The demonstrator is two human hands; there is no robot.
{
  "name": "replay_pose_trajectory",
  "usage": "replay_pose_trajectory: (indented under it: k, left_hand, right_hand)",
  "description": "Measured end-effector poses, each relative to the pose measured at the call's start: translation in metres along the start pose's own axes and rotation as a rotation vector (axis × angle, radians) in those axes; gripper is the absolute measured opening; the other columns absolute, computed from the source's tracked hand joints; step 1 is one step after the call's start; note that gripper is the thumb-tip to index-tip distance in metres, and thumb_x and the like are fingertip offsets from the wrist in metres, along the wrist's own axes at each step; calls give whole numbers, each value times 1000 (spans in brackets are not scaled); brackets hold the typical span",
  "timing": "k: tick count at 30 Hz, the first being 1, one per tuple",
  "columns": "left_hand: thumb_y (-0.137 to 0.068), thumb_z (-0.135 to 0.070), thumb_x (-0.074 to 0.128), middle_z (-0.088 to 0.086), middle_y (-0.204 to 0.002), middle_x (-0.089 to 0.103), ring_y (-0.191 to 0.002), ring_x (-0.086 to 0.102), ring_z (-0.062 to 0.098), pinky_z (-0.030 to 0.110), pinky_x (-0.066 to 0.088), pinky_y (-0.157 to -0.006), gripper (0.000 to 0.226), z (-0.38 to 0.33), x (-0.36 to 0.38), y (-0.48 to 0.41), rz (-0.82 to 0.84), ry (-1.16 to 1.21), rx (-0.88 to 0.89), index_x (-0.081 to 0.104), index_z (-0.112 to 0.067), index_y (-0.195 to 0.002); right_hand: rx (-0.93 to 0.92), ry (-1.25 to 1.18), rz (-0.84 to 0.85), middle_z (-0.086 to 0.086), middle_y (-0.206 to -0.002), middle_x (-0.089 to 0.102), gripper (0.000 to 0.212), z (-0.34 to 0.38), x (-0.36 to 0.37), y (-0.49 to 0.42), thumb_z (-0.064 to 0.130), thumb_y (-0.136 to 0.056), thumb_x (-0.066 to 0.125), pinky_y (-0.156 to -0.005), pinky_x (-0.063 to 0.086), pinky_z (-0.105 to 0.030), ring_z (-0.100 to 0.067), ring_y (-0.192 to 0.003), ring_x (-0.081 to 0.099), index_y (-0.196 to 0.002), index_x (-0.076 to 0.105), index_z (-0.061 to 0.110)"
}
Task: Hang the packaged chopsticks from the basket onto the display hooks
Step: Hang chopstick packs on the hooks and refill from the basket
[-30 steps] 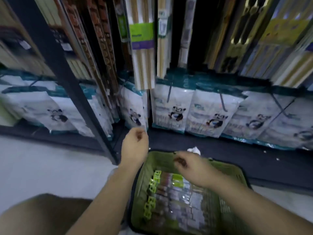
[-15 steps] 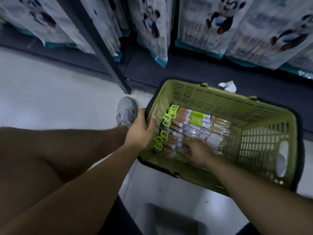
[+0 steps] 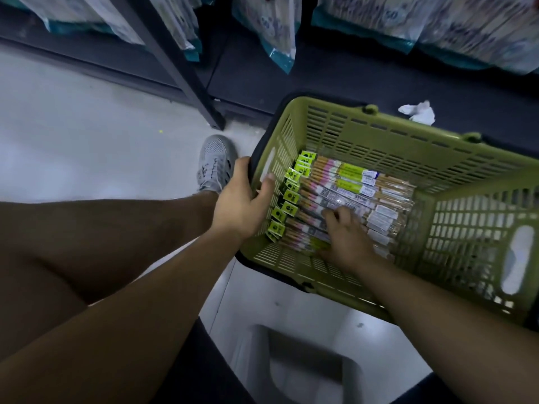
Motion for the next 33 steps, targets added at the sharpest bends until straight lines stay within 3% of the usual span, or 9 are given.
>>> replay_pose_trajectory:
  k: [4,10,17,21,26,29,33]
  left_hand:
    - [-100,-52,51,-4,-106,70,-97,68,26,42,53,-86,35,-1,0,0,7,9,1,45,-28,-125]
    - [-100,-50,54,-11,-97,68,-90,67,22,37,51,-82,32,2,1,-3,-2,8,5,45,-28,-121]
    - [-99,-50,55,-20,-90,64,-85,65,19,32,44,-77,31,5,1,-4,-10,-6,15,43,-29,-120]
    - [-99,-50,54,-19,-89,64,-84,66,19,33,45,-76,30,5,2,-4,-7,-11,10,42,-31,-118]
    - [-99,-49,55,-20,-88,63,-78,64,9,31,43,-74,25,5,1,-5,-13,-18,16,41,-34,-113]
    - [-99,-49,55,-19,-87,63,-78,63,2,31,42,-72,25,4,1,-4,-12,-23,18,42,-32,-112]
    - [-99,-49,55,-16,-85,64,-76,64,5,34,45,-71,25,2,1,-4,-8,-27,13,42,-30,-111]
  right_hand:
    - [-8,64,13,-13,-144,35,96,6,0,-1,40,-79,85,-100,46,-42,-35,-130,43,-153,30,16]
    - [26,153,-78,-10,-137,36,106,-3,-9,0,58,-69,83,-105,38,-43,-30,-127,37,-152,28,22]
    - [-32,128,38,-8,-146,44,80,4,4,-4,47,-83,78,-109,37,-42,-32,-133,41,-148,41,20]
    - [-108,102,136,-7,-132,54,61,9,11,-1,42,-88,74,-92,48,-36,-28,-119,54,-140,51,21]
    - [-132,45,209,-4,-122,65,47,12,12,-2,43,-90,72,-84,52,-33,-24,-107,61,-131,60,24]
    - [-101,-24,266,-1,-117,68,41,11,14,-3,40,-91,71,-76,46,-29,-22,-102,62,-128,63,26]
    - [-54,-165,378,3,-106,64,30,4,18,-4,44,-90,73,-70,41,-27,-14,-91,59,-113,64,28]
Point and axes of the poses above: each hand's wrist, its own y-axis away from the middle knuckle, its own x-axis out of the palm, z = x × y, the point moved 9 cm from there along -y, towards the middle knuckle
